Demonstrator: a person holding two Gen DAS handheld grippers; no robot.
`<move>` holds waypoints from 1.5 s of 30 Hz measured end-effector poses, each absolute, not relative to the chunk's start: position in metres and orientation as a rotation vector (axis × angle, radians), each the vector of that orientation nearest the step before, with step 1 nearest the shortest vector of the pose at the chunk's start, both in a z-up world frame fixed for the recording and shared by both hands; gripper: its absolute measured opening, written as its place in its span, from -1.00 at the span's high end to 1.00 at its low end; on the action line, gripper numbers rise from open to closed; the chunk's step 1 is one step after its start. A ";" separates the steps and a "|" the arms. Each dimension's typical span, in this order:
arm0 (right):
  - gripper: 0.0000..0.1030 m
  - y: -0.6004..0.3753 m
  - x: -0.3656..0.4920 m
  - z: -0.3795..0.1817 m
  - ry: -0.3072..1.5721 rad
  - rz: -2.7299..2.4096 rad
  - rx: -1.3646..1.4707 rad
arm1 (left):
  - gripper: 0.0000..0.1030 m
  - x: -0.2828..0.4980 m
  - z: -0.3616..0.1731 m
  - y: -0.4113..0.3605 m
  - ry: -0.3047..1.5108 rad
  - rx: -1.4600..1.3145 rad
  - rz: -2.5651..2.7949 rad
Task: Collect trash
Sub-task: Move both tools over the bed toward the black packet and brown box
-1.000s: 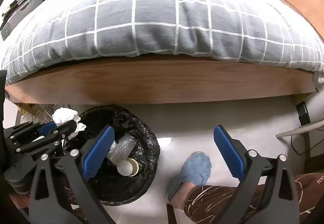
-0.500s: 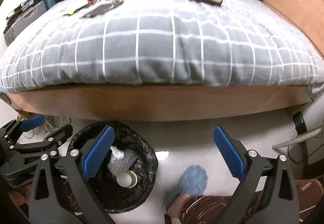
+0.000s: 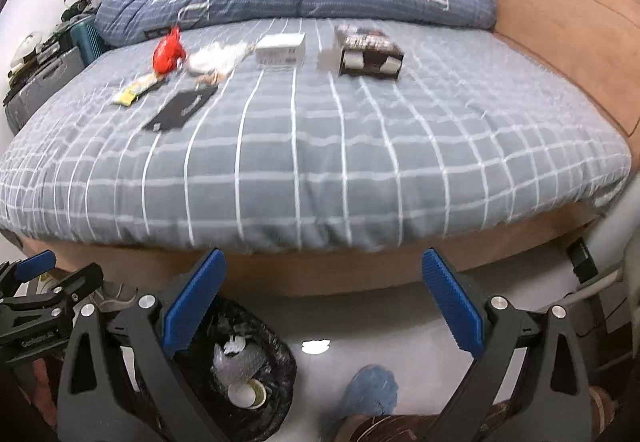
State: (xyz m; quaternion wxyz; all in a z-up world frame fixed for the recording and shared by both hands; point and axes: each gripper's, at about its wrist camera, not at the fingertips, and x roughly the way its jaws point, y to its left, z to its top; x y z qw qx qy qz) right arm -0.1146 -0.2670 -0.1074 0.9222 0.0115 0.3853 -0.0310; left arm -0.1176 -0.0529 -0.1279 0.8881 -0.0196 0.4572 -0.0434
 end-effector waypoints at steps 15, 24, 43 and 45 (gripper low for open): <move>-0.84 -0.292 -0.053 -0.051 0.703 -0.097 0.003 | -0.89 -0.045 -0.078 -0.065 0.877 -0.033 -0.100; -0.84 -0.307 0.004 -0.044 0.699 -0.113 0.007 | -0.89 0.004 -0.072 -0.082 0.870 -0.001 -0.105; -0.84 -0.337 0.145 -0.071 0.776 -0.142 0.007 | -0.89 0.091 -0.108 -0.095 0.978 0.036 -0.083; -0.84 -0.339 0.159 -0.073 0.781 -0.143 0.019 | -0.89 0.095 -0.109 -0.098 0.979 0.038 -0.084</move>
